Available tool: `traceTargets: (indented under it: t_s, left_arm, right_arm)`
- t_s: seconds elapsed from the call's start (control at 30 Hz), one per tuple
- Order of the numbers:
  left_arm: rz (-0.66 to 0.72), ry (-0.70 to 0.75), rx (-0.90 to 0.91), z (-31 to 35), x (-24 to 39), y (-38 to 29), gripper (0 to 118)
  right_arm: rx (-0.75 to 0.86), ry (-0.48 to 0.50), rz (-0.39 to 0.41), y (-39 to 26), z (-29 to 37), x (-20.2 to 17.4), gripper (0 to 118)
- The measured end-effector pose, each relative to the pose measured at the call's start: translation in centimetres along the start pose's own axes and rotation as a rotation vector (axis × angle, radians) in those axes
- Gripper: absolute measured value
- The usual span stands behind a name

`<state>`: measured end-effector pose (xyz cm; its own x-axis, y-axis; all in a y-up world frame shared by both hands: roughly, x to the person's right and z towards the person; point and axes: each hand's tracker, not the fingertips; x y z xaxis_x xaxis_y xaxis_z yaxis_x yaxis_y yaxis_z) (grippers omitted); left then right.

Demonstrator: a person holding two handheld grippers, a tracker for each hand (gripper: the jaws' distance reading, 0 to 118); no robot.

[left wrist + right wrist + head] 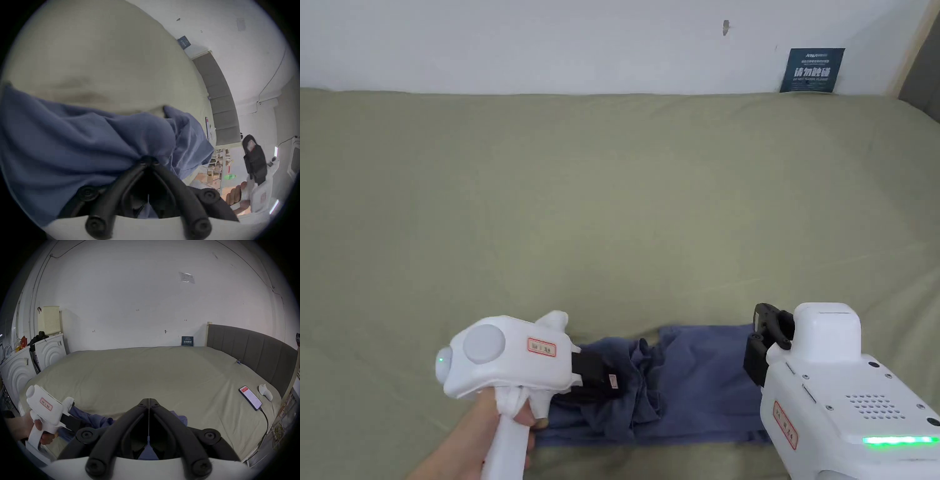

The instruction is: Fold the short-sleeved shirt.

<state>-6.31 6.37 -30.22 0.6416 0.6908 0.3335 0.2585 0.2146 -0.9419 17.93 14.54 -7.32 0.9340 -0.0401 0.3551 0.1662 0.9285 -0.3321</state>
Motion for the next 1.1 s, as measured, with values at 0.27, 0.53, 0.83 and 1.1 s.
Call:
traceTargets:
  t_s: [0.27, 0.53, 0.83, 1.1]
  left_arm:
    - [0.03, 0.046, 0.189, 12.6, -4.4, -1.1, 0]
    - [0.139, -0.071, 0.111, 10.8, -9.2, -2.3, 118]
    - [0.302, -0.272, 0.147, 5.9, -9.4, -1.0, 47]
    - [0.219, -0.034, 0.198, 10.5, -7.0, -1.8, 10]
  right_arm:
    - [0.009, 0.024, 0.004, 0.1, 0.1, -1.2, 1]
    - [0.005, 0.03, 0.013, 0.2, 0.1, -1.7, 1]
    - [0.001, 0.009, 0.019, 0.6, 0.1, -1.0, 1]
    - [0.027, 0.01, 0.023, 1.8, 0.8, -0.5, 1]
